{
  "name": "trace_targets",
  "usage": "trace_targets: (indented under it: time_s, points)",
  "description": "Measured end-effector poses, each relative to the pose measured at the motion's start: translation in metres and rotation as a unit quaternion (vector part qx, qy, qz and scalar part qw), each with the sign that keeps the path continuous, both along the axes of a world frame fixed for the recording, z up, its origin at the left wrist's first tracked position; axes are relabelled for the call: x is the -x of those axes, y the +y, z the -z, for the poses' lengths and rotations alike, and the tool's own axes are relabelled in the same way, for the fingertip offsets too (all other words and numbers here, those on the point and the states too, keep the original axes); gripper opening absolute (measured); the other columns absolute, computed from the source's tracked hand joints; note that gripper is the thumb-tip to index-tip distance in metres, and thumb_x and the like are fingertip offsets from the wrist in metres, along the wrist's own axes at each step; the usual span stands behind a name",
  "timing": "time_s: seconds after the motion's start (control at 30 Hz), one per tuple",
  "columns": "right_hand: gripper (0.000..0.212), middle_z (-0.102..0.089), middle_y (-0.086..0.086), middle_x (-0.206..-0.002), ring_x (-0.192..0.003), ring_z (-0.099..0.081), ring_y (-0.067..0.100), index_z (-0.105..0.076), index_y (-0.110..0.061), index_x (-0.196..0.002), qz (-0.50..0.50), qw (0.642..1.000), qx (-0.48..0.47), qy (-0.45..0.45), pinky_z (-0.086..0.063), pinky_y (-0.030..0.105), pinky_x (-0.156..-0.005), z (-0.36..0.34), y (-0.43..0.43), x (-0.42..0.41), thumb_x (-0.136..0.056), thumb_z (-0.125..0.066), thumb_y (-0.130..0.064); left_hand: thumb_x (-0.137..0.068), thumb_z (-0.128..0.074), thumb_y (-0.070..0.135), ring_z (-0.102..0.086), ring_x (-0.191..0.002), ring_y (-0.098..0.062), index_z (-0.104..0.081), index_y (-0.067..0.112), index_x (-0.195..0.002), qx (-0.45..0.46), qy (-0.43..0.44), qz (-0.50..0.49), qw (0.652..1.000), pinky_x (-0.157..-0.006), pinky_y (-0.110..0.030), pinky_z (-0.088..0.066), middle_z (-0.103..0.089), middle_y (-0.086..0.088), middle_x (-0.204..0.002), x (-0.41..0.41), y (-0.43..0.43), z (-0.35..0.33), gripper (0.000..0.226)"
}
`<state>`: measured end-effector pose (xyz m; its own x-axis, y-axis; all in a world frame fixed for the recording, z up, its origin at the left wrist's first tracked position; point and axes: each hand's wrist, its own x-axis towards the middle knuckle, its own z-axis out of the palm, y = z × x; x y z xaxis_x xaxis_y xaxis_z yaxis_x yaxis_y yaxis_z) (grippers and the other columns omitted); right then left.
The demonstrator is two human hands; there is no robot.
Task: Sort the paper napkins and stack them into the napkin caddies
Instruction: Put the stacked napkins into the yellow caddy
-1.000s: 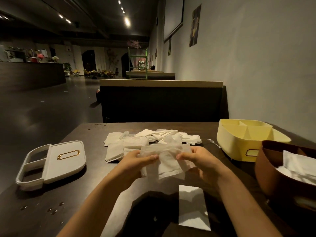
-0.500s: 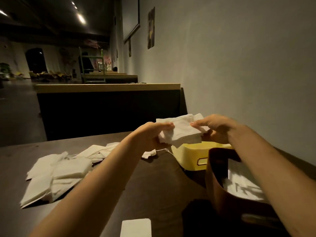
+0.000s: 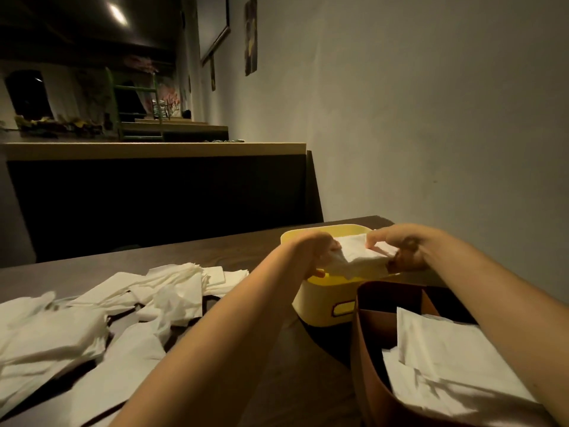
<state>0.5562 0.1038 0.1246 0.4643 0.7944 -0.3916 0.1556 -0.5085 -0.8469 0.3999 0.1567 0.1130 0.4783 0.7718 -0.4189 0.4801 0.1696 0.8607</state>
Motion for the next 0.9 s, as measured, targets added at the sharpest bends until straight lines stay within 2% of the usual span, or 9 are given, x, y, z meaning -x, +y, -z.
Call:
trace_targets:
  time_s: [0.1,0.2,0.3,0.4,0.53,0.63,0.67,0.77,0.9]
  points:
    - [0.064,-0.045,0.019,-0.129,-0.097,-0.059,0.033,-0.042,-0.004,-0.129,-0.036,0.998,0.051,-0.015,-0.057,0.035,-0.055,0.002,0.004,0.003,-0.072,-0.07,-0.002,-0.096,-0.052,0.025,-0.052,-0.121,-0.024,-0.043,0.007,-0.135,-0.013,0.032,-0.019,0.999,-0.091,-0.03,-0.042,-0.05,-0.009,-0.134,0.006,0.005,-0.005,0.044]
    - [0.057,-0.051,0.017,-0.112,-0.091,-0.06,0.027,-0.046,-0.005,-0.124,-0.085,0.993,0.085,-0.01,-0.058,0.032,-0.055,0.002,0.006,0.014,-0.074,-0.073,-0.003,-0.095,-0.055,0.029,-0.057,-0.114,-0.021,-0.049,0.009,-0.129,-0.015,0.083,-0.016,0.996,-0.087,-0.033,-0.045,-0.056,-0.006,-0.13,0.021,0.01,-0.008,0.04]
    - [0.051,-0.052,0.015,-0.113,-0.087,-0.059,0.025,-0.048,-0.006,-0.118,-0.114,0.986,0.111,-0.047,-0.056,0.033,-0.083,0.005,0.013,0.027,-0.075,-0.075,-0.007,-0.092,-0.059,0.029,-0.059,-0.106,-0.021,-0.049,0.007,-0.129,0.003,0.115,-0.029,0.993,-0.089,-0.034,-0.049,-0.058,-0.009,-0.126,0.032,0.014,-0.003,0.044]
    - [0.08,-0.039,0.015,-0.142,-0.12,-0.049,0.035,-0.035,-0.009,-0.14,-0.159,0.969,0.164,-0.093,-0.043,0.044,-0.103,0.008,0.02,0.035,-0.072,-0.077,-0.013,-0.093,-0.059,0.025,-0.053,-0.116,-0.026,-0.04,0.004,-0.136,0.011,0.14,-0.037,0.989,-0.093,-0.033,-0.048,-0.048,-0.013,-0.133,0.034,0.02,0.004,0.052]
    - [0.075,-0.024,0.016,-0.153,-0.139,-0.029,0.036,-0.023,-0.008,-0.147,-0.197,0.944,0.218,-0.151,-0.031,0.045,-0.112,0.014,0.029,0.042,-0.086,-0.066,-0.019,-0.095,-0.048,0.013,-0.053,-0.084,-0.017,-0.04,0.002,-0.136,-0.056,0.221,0.017,0.974,-0.088,-0.022,-0.043,-0.049,-0.012,-0.116,0.026,0.016,0.01,0.044]
    - [0.067,-0.03,0.016,-0.151,-0.136,-0.034,0.033,-0.025,-0.006,-0.146,-0.22,0.915,0.266,-0.211,-0.034,0.04,-0.11,0.02,0.035,0.047,-0.091,-0.059,-0.025,-0.097,-0.044,0.013,-0.052,-0.121,-0.02,-0.038,0.001,-0.137,-0.122,0.295,0.063,0.945,-0.104,-0.025,-0.039,-0.049,-0.014,-0.134,0.022,0.016,0.016,0.043]
    - [0.063,-0.033,0.016,-0.149,-0.134,-0.037,0.032,-0.028,-0.005,-0.145,-0.227,0.906,0.27,-0.234,-0.037,0.038,-0.107,0.023,0.037,0.049,-0.092,-0.057,-0.025,-0.097,-0.044,0.013,-0.052,-0.122,-0.019,-0.039,0.001,-0.137,-0.133,0.32,0.088,0.934,-0.102,-0.024,-0.042,-0.052,-0.012,-0.131,0.021,0.015,0.017,0.042]
    - [0.058,-0.042,0.016,-0.142,-0.128,-0.044,0.03,-0.032,-0.005,-0.143,-0.232,0.892,0.271,-0.278,-0.04,0.037,-0.103,0.031,0.046,0.049,-0.093,-0.055,-0.022,-0.097,-0.042,0.009,-0.048,-0.081,-0.016,-0.042,0.0,-0.136,-0.184,0.384,0.152,0.892,-0.079,-0.023,-0.045,-0.045,-0.007,-0.08,0.017,0.015,0.019,0.04]
    - [0.047,-0.049,0.015,-0.133,-0.113,-0.05,0.026,-0.043,-0.005,-0.136,-0.242,0.862,0.267,-0.356,-0.041,0.033,-0.098,0.039,0.054,0.053,-0.094,-0.052,-0.023,-0.096,-0.044,0.005,-0.041,-0.075,-0.018,-0.044,0.001,-0.135,-0.24,0.424,0.199,0.85,-0.096,-0.031,-0.038,-0.034,-0.006,-0.073,0.015,0.023,0.028,0.039]
